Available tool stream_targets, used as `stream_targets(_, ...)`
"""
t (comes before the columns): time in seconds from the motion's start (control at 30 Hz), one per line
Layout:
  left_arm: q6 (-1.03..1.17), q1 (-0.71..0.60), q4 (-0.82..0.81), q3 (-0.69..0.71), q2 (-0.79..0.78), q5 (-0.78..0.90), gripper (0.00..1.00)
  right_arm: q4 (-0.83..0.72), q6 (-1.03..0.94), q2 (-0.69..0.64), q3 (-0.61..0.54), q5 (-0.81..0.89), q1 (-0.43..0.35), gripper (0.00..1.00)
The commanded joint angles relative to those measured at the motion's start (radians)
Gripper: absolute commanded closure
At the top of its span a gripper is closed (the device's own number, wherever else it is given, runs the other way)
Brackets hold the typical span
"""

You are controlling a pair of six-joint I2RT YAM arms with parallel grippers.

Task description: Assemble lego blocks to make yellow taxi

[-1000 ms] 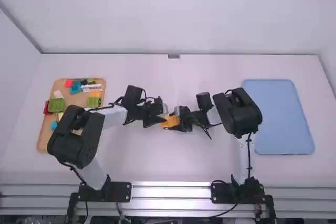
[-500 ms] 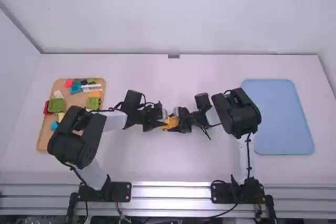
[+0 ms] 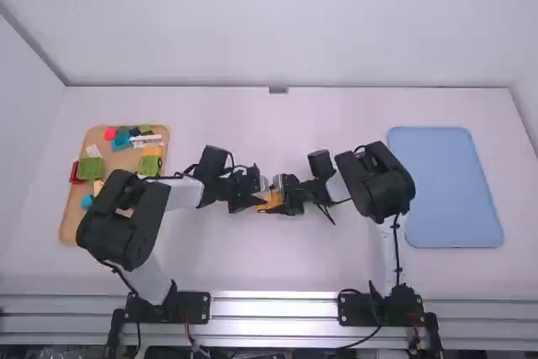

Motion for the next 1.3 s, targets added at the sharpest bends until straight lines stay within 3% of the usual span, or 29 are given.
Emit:
stream_targets(0.0,-0.005,-0.010,-0.006,-0.013,0.003,0.008,0.95,-0.009,-0.014,0.014,0.006,0.040,-0.002,0.46)
stream_targets(0.53,-0.025,-0.011,-0.030,-0.013,0.003,-0.061,0.91,0.053,0.035,0.014,-0.010,0.048,-0.003,0.46)
stream_targets(0.8,-0.026,-0.009,0.013,-0.013,0.002,-0.044,0.98,0.045,0.036,0.014,-0.010,0.047,-0.003,0.47)
stream_targets(1.13,-0.003,-0.005,0.007,-0.013,0.000,-0.044,0.96,0.045,0.035,0.014,-0.009,0.047,-0.003,0.47)
stream_targets(1.27,-0.003,-0.005,-0.002,-0.013,0.000,-0.047,0.86,0.045,0.035,0.014,-0.009,0.048,-0.003,0.46)
